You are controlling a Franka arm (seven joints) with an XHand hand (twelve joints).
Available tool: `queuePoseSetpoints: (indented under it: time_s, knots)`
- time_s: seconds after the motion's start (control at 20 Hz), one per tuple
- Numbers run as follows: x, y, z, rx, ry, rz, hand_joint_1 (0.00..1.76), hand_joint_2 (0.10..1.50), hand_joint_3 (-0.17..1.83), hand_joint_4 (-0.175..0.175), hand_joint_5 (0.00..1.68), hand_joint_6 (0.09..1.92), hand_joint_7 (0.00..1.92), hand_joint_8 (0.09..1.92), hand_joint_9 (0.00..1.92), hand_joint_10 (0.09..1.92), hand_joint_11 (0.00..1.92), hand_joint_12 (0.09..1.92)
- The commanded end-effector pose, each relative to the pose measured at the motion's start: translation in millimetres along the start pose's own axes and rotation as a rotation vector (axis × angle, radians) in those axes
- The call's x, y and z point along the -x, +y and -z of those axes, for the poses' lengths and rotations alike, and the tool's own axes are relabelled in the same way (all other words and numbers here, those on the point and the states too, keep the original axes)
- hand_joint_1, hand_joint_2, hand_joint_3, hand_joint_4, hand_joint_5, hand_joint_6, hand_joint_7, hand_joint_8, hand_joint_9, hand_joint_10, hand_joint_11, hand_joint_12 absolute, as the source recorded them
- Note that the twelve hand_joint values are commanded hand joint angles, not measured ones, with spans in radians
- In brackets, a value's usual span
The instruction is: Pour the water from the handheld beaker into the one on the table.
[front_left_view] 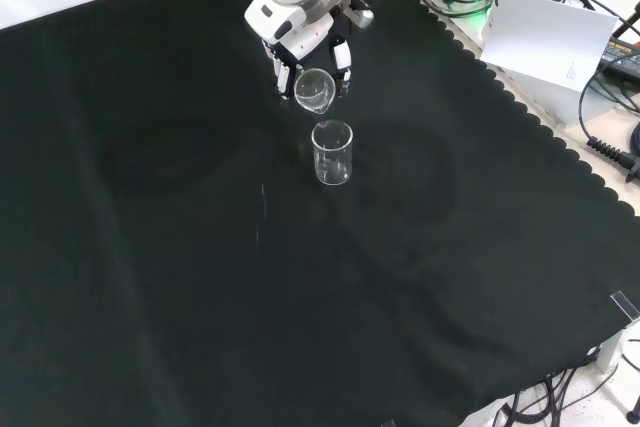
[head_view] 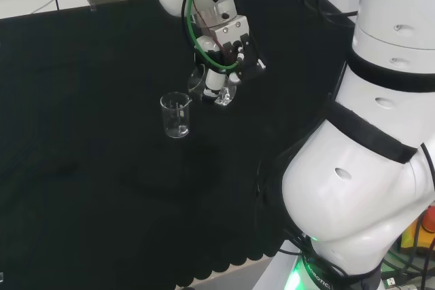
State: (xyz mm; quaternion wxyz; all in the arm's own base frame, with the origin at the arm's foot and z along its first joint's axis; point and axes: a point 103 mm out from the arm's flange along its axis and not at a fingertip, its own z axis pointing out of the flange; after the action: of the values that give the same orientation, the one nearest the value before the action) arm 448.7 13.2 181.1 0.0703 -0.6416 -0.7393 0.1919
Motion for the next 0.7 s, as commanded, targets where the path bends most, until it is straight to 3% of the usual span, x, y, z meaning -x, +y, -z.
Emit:
queuePoseSetpoints:
  time_s: [0.05,0.7]
  knots:
    - [-9.2,3.6,5.3,-0.016,-0.054,0.009,1.13,0.55,0.94,0.175,1.20,0.94,1.51,0.65,1.69,0.10,1.40,0.71]
    - [-23.7,4.1,15.9,-0.035,-0.148,0.022,1.13,0.55,0.94,0.175,1.20,0.94,1.51,0.66,1.69,0.10,1.40,0.71]
